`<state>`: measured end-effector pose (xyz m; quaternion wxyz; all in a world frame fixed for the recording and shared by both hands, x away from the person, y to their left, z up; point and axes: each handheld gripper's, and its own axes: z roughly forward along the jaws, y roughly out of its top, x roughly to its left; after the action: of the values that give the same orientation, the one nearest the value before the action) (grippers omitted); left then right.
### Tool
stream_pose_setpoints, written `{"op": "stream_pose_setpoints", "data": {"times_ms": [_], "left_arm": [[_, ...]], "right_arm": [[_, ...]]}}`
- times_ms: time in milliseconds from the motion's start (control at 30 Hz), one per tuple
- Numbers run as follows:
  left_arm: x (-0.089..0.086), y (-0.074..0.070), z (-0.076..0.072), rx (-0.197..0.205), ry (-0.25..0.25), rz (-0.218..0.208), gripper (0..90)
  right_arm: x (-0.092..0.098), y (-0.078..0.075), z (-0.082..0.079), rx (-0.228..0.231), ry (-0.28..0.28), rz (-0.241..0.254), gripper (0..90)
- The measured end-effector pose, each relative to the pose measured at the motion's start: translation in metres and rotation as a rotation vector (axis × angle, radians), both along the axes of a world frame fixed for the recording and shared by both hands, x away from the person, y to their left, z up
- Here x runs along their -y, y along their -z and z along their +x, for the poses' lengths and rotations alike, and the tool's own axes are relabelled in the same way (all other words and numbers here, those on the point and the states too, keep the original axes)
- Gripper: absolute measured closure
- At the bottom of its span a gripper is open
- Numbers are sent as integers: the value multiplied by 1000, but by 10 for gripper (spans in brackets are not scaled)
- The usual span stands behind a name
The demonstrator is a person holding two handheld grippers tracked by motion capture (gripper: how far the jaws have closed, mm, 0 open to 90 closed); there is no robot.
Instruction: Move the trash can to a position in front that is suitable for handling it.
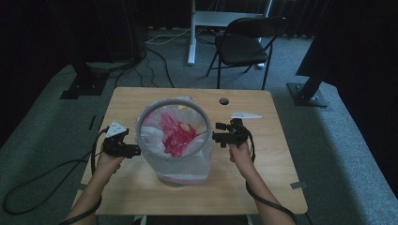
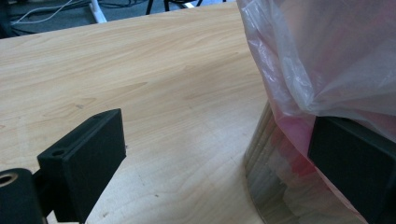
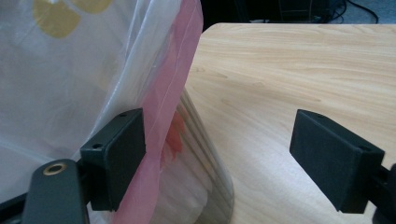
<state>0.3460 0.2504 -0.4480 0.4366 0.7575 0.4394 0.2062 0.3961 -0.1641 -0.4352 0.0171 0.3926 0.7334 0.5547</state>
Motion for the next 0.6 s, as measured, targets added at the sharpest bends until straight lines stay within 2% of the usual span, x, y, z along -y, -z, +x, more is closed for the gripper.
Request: {"op": "stream_pose_setpoints", "data": {"times_ms": [133,300,500,600], "left_arm": [[0,0,-10,4,8,2,40],[-1,0,-19,2,16,3,40],[2,-1,-31,13,18,29,46],[3,-1,-36,15,23,27,46]], "right_arm": [[1,2,-11,-7,-8,21,175],[1,2,-25,10,-14,17,175],[3,3,-35,11,-27,24,175],[5,4,-41,12,-28,29,175]]}}
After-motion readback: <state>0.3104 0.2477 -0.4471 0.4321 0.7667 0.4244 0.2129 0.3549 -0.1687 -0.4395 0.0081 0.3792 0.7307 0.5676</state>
